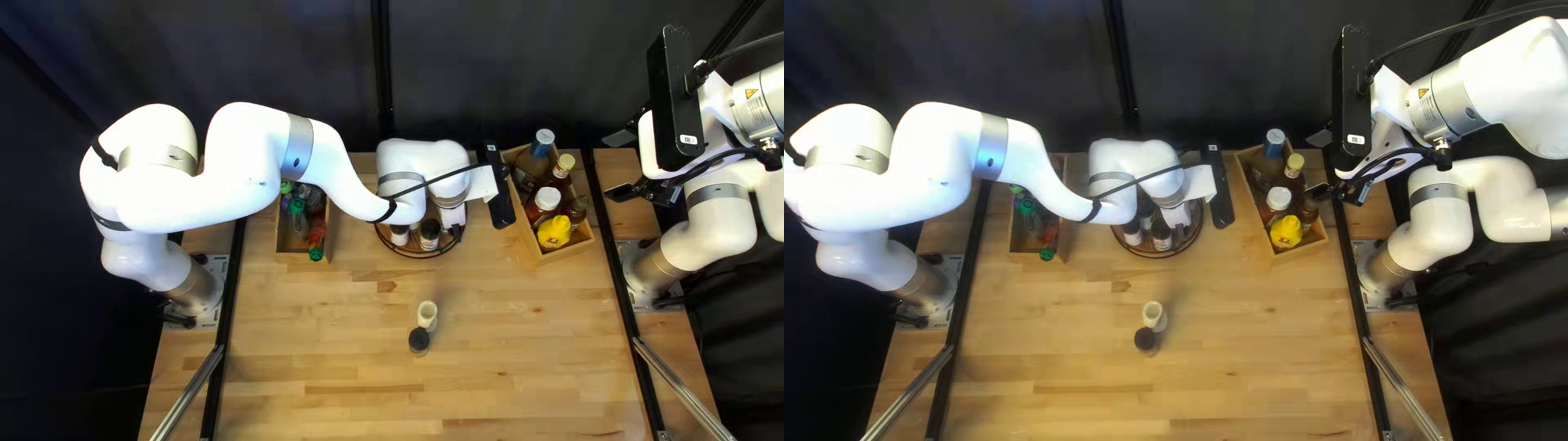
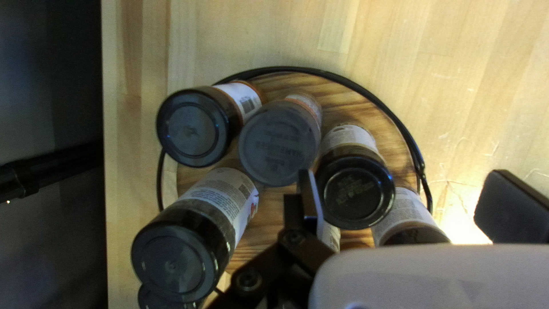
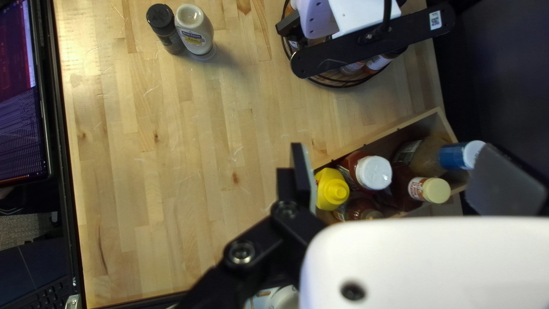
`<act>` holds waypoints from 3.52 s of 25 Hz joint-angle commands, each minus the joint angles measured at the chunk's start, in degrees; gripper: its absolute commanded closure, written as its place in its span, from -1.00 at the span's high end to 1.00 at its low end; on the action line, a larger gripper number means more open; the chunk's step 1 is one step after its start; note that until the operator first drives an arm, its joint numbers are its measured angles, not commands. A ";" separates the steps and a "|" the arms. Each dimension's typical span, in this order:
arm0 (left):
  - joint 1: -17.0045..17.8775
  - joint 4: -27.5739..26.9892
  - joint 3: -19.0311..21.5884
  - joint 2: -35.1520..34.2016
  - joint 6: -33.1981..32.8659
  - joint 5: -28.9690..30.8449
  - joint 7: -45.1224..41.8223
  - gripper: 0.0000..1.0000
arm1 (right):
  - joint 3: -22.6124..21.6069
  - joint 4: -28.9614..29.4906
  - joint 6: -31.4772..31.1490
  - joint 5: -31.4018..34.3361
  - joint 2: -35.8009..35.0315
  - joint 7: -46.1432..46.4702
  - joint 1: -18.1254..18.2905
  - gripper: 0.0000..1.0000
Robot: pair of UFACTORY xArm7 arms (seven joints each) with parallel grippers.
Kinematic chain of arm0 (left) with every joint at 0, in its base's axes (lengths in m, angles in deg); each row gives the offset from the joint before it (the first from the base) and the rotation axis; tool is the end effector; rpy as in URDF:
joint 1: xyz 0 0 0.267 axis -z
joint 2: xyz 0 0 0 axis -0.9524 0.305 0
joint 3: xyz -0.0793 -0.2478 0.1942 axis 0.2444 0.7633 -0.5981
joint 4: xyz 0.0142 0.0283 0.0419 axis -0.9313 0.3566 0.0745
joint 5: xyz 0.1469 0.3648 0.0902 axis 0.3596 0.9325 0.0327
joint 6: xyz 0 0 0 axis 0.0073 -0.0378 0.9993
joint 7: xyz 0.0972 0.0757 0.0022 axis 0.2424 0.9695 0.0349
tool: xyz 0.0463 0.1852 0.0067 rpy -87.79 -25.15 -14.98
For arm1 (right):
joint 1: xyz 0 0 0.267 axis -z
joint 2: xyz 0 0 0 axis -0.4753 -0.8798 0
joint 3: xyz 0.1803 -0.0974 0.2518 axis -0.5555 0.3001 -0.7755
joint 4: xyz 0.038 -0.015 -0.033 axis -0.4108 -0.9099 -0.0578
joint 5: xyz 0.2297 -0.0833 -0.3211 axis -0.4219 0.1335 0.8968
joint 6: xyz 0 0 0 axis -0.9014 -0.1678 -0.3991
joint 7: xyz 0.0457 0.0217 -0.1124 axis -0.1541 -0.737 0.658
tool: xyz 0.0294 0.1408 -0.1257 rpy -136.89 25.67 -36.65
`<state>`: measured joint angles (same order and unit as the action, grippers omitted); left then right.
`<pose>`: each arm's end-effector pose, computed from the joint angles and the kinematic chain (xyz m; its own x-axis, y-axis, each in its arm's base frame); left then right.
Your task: Separate condiments, baby food and spices and place it in 3 different racks/containers
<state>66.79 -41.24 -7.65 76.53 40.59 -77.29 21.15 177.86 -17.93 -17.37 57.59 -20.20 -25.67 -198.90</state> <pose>0.6620 0.1177 0.1220 0.9818 0.1009 0.1611 0.1242 -0.9821 -0.1419 0.3266 -0.0138 0.4624 0.8370 -0.0686 0.5429 -0.1428 -0.9851 0.0957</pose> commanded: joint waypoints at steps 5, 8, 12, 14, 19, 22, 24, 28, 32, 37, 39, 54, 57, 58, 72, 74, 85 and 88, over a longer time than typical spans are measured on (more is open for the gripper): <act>-0.94 -2.06 5.16 -6.35 12.45 -10.93 9.65 1.00 | 0.00 0.00 0.00 0.00 0.00 0.00 0.00 1.00; -0.75 0.89 7.36 -9.82 14.24 -14.52 15.63 1.00 | 0.00 0.00 0.00 0.00 0.00 0.00 0.00 1.00; 1.37 5.65 10.51 -14.12 15.40 -18.13 20.69 1.00 | 0.00 0.00 0.00 0.00 0.00 0.00 0.00 1.00; 3.23 8.65 11.56 -16.31 14.20 -17.07 16.00 1.00 | 0.00 0.00 0.00 0.00 0.00 0.00 0.00 1.00; 9.79 13.64 14.61 -18.28 9.70 -9.54 -11.77 1.00 | 0.00 0.00 0.00 0.00 0.00 0.00 0.00 1.00; 12.94 15.74 16.04 -18.59 8.24 -4.65 -27.66 1.00 | 0.00 0.00 0.00 0.00 0.00 0.00 0.00 1.00; 14.17 17.37 16.50 -18.95 7.08 -1.87 -35.83 1.00 | 0.00 0.00 0.00 0.00 0.00 0.00 0.00 1.00; 16.01 19.08 16.34 -17.28 4.26 2.28 -48.14 1.00 | 0.00 0.00 0.00 0.00 0.00 0.00 0.00 1.00; 18.94 15.64 15.11 -10.35 2.75 7.19 -60.43 1.00 | 0.00 0.00 0.00 0.00 0.00 0.00 0.00 1.00; 19.48 11.67 13.22 -4.81 3.07 9.30 -65.45 1.00 | 0.00 0.00 0.00 0.00 0.00 0.00 0.00 1.00; 19.30 11.31 12.53 -4.05 2.83 9.98 -66.22 1.00 | 0.00 0.00 0.00 0.00 0.00 0.00 0.00 1.00; 21.74 9.90 9.86 -2.53 5.90 15.79 -73.22 -1.00 | 0.00 0.00 0.00 0.00 0.00 0.00 0.00 1.00; 23.00 8.40 10.52 -2.99 8.88 16.04 -73.26 -1.00 | 0.00 0.00 0.00 0.00 0.00 0.00 0.00 1.00; 23.17 8.22 10.68 -3.23 9.37 15.98 -73.09 -1.00 | 0.00 0.00 0.00 0.00 0.00 0.00 0.00 1.00; 18.61 4.68 9.26 -19.95 27.64 6.86 -50.89 -1.00 | 0.00 0.00 0.00 0.00 0.00 0.00 0.00 1.00; 17.52 3.14 8.18 -21.44 29.95 7.40 -47.45 -1.00 | 0.00 0.00 0.00 0.00 0.00 0.00 0.00 1.00; 8.52 -2.88 -0.30 -19.92 25.69 6.66 -25.19 -0.87 | 0.00 0.00 0.00 0.00 0.00 0.00 0.00 1.00; 6.15 -4.52 -1.93 -17.27 23.17 5.89 -20.90 -0.86 | 0.00 0.00 0.00 0.00 0.00 0.00 0.00 1.00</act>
<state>75.08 -44.28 -8.03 57.04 66.05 -70.50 -3.37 177.85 -17.93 -17.37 57.59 -20.20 -25.67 -198.90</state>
